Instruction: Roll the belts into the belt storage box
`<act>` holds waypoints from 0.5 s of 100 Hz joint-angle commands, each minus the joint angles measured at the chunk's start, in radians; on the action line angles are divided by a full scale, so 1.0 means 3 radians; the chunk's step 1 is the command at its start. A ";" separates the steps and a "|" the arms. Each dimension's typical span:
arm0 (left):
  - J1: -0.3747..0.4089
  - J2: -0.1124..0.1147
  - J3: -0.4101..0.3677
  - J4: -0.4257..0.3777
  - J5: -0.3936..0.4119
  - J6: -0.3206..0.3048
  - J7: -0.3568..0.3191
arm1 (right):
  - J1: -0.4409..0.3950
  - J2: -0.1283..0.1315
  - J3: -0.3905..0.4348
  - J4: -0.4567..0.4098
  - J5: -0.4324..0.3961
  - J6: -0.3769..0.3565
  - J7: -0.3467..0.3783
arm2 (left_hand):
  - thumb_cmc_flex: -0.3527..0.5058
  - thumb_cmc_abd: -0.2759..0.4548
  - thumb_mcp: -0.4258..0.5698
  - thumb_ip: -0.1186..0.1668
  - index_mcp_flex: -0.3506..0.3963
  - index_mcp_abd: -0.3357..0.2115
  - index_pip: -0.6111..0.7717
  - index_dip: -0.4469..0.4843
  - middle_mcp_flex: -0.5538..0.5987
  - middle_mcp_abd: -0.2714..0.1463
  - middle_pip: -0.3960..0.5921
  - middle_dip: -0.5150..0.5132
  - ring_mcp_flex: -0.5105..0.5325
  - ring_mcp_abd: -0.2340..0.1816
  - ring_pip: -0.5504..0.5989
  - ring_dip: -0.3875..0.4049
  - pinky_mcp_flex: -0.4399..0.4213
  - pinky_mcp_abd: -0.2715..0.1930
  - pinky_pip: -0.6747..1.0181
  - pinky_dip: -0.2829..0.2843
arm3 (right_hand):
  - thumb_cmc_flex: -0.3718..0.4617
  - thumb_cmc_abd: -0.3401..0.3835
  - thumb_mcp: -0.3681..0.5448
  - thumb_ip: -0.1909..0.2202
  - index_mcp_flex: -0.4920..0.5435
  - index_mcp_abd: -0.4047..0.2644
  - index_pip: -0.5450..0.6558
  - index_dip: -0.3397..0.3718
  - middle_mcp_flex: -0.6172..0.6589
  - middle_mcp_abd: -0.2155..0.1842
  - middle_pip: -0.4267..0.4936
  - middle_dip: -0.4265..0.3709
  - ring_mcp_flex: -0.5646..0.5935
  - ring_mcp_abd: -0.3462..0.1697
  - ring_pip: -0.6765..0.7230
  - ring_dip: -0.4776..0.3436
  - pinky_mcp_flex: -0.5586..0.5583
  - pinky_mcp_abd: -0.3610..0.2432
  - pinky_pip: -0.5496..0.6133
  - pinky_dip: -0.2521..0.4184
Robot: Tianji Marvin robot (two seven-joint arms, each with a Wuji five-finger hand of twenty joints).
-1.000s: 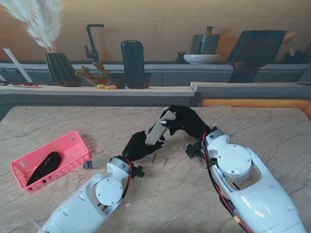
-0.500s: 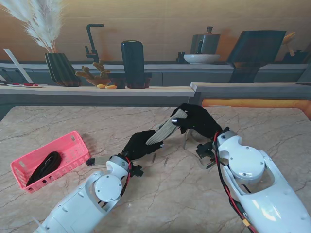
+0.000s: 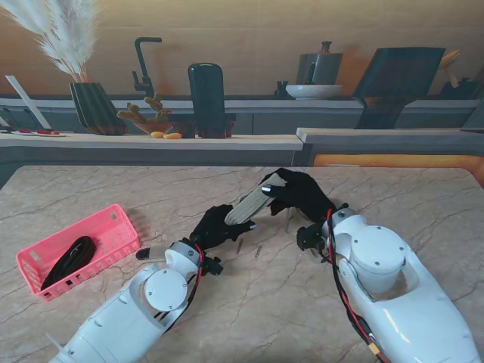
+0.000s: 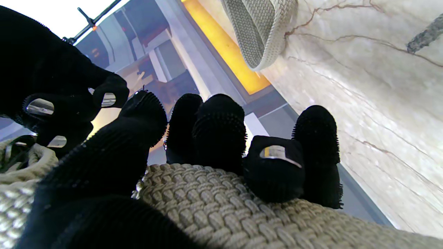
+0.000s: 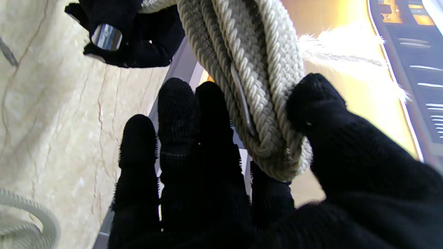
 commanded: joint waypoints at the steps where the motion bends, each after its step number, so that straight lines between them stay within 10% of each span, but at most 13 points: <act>1: 0.0038 -0.0021 -0.0006 -0.0034 -0.0004 0.0009 0.0001 | 0.0016 -0.0066 -0.0063 0.0067 0.0015 0.0045 -0.0019 | 0.0083 0.0069 -0.0081 -0.0057 -0.0147 0.0043 -0.0129 0.0031 0.0056 0.0009 -0.0074 -0.0042 0.0162 -0.0184 0.0260 0.0008 0.0038 -0.0072 0.0073 -0.0058 | 0.0409 0.0437 0.0217 0.0092 0.0267 -0.0431 0.0589 0.0148 0.0051 -0.0109 0.0159 0.0042 -0.0103 -0.0085 0.0097 0.0050 -0.0037 -0.0077 0.0106 0.0084; 17: 0.0045 -0.0060 0.0005 -0.0016 -0.0010 0.0015 0.0123 | 0.0104 -0.0138 -0.0182 0.0215 0.0203 0.0153 -0.0163 | -0.0333 -0.0033 0.0389 -0.0080 -0.0464 0.0207 -0.0757 0.0208 -0.0292 0.0182 -0.0550 -0.0156 0.0167 -0.0493 0.0242 -0.0057 0.0108 -0.0205 0.0044 -0.0187 | 0.0413 0.0439 0.0225 0.0094 0.0268 -0.0414 0.0585 0.0150 0.0045 -0.0098 0.0171 0.0045 -0.0109 -0.0070 0.0113 0.0057 -0.0050 -0.0074 0.0111 0.0092; 23: 0.0048 -0.0077 0.0009 -0.0003 -0.0008 0.0005 0.0177 | 0.0142 -0.0166 -0.0220 0.0271 0.0267 0.0199 -0.0215 | -0.0680 -0.0007 0.0711 0.0109 -0.0605 0.0305 -0.1016 0.0263 -0.0486 0.0239 -0.0731 -0.0211 0.0169 -0.0546 0.0216 -0.0070 0.0097 -0.0225 0.0032 -0.0204 | 0.0417 0.0435 0.0229 0.0095 0.0267 -0.0408 0.0585 0.0153 0.0041 -0.0088 0.0179 0.0047 -0.0114 -0.0066 0.0122 0.0060 -0.0056 -0.0069 0.0114 0.0095; 50: 0.0054 -0.0132 0.0021 0.0062 0.0175 -0.0069 0.0477 | 0.0264 -0.0252 -0.0370 0.0444 0.0396 0.0328 -0.0390 | -0.1086 -0.0059 0.0550 0.0136 -0.1748 0.0315 -0.1701 0.0117 -0.1779 0.0156 -0.1592 -0.0522 -0.0177 -0.0600 -0.0498 0.0091 -0.0531 -0.0275 -0.0361 -0.0040 | 0.0403 0.0434 0.0212 0.0091 0.0280 -0.0437 0.0574 0.0140 0.0013 -0.0084 0.0230 0.0065 -0.0147 -0.0050 0.0179 0.0081 -0.0089 -0.0061 0.0135 0.0110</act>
